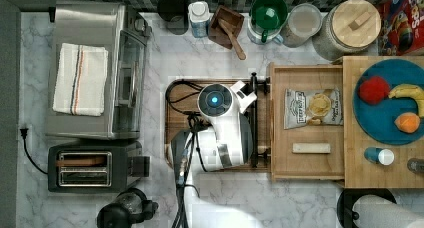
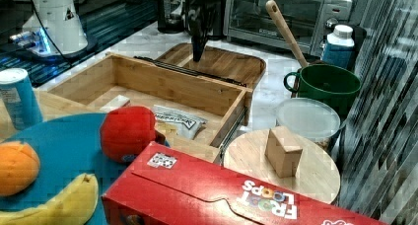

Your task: Close the drawer.

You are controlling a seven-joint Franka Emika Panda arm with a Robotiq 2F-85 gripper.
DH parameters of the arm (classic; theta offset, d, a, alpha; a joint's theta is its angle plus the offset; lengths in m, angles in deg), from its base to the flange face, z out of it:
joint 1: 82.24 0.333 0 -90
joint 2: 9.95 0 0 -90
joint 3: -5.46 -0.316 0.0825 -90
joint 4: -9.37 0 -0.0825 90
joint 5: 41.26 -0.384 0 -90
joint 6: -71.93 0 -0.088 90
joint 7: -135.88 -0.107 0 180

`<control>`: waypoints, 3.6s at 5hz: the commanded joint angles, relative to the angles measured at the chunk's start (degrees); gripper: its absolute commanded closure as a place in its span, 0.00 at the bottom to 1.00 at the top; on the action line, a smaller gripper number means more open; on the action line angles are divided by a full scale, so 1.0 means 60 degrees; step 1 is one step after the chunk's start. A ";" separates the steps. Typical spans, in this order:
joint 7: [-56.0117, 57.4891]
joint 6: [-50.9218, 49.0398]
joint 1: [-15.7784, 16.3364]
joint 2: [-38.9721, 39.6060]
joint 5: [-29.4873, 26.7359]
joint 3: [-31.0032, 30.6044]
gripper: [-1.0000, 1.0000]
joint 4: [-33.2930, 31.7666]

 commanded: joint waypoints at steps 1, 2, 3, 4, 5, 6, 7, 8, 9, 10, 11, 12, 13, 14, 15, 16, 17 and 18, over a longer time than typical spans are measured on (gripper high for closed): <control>0.0829 0.0526 -0.0447 -0.0236 0.0675 0.0227 1.00 -0.0019; 0.0784 0.1097 -0.0665 -0.0435 0.1133 0.0297 1.00 -0.0188; 0.1289 0.1276 -0.0825 -0.0348 0.1110 0.0499 1.00 -0.0010; 0.1775 0.1594 -0.1173 -0.0077 0.1131 0.0619 1.00 0.0186; 0.2809 0.1888 -0.1565 0.0476 0.0626 0.0776 1.00 0.0569; 0.3528 0.2247 -0.1911 0.0810 0.0320 0.1011 1.00 0.0780; 0.4393 0.1649 -0.2242 0.0776 -0.0049 0.1334 1.00 0.1133; 0.4815 0.0635 -0.3445 0.0764 0.0319 0.0836 1.00 0.1833; 0.5220 0.0539 -0.3354 0.0716 0.0222 0.1550 1.00 0.2119; 0.5867 0.0204 -0.4541 0.1135 0.0411 0.0855 1.00 0.2921; 0.6884 0.0565 -0.4572 0.1857 -0.0172 0.1350 1.00 0.3679; 0.7562 0.0623 -0.5154 0.2424 -0.0336 0.1178 1.00 0.4442; 0.7727 -0.0190 -0.5366 0.2632 -0.0219 0.1360 1.00 0.5281; 0.7619 -0.0193 -0.5443 0.2625 0.0035 0.1482 1.00 0.5588; 0.7613 -0.0270 -0.5549 0.2537 -0.0187 0.1395 1.00 0.5544; 0.7613 -0.0268 -0.5547 0.2537 -0.0187 0.1395 1.00 0.5544; 0.7615 -0.0271 -0.5544 0.2539 -0.0190 0.1400 1.00 0.5544; 0.7617 -0.0269 -0.5541 0.2537 -0.0193 0.1405 1.00 0.5544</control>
